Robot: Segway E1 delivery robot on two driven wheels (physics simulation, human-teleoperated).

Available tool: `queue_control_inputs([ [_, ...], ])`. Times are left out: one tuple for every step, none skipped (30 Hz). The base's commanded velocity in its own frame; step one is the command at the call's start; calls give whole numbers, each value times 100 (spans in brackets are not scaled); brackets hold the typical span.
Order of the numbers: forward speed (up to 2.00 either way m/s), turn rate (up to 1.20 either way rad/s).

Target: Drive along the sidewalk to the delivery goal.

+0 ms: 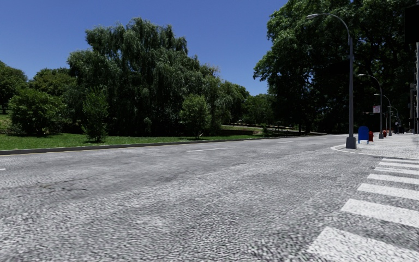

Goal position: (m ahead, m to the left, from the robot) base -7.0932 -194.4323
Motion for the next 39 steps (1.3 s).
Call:
queue_control_inputs([
  [0,0],
  [0,0],
  [0,0],
  [0,0],
  [0,0],
  [0,0],
  [0,0],
  [0,0],
  [0,0],
  [0,0],
  [0,0],
  [0,0],
  [0,0],
  [0,0],
  [0,0],
  [0,0],
  [0,0],
  [0,0],
  [0,0],
  [0,0],
  [0,0],
  [0,0],
  [0,0],
  [0,0],
  [0,0],
  [0,0],
  [0,0],
  [0,0],
  [0,0],
  [0,0],
  [0,0],
  [0,-17],
  [0,-17],
  [0,-23],
  [0,-26],
  [0,-29],
  [0,-29],
  [0,-37],
  [0,-42],
])
